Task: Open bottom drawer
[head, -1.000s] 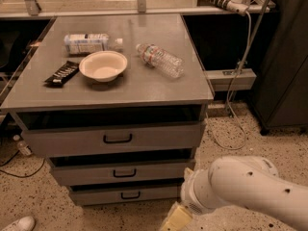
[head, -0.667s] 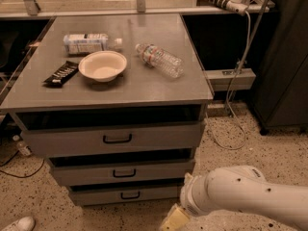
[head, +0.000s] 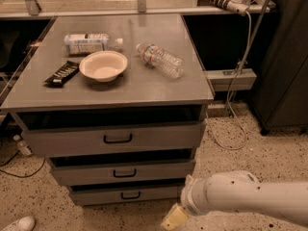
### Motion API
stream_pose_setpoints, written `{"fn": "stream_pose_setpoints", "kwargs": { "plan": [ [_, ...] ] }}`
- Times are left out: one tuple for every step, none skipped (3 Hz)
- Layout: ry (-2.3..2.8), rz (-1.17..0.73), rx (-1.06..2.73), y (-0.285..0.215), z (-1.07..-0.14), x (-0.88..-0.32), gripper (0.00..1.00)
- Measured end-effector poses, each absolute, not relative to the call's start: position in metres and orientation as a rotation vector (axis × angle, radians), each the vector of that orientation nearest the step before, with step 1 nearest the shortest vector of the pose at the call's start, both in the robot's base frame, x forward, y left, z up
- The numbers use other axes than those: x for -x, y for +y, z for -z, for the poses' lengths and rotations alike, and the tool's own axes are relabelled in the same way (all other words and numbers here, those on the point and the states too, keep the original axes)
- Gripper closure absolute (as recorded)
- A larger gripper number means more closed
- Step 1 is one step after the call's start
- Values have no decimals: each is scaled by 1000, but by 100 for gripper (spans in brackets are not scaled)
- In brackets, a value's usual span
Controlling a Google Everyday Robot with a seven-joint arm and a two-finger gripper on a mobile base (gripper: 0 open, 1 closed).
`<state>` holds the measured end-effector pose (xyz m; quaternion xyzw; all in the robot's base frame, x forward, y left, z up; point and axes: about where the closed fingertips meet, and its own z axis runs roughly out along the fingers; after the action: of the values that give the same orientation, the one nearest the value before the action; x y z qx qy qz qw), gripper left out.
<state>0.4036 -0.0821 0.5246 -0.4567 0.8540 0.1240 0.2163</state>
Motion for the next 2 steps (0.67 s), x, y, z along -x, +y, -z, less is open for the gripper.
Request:
{"fn": "stream_pose_setpoints", "kwargs": {
  "plan": [
    [2351,-403,1273,-73,-499,-401,0],
    [2306,-500,1279,-53,-456,-411,0]
  ]
}}
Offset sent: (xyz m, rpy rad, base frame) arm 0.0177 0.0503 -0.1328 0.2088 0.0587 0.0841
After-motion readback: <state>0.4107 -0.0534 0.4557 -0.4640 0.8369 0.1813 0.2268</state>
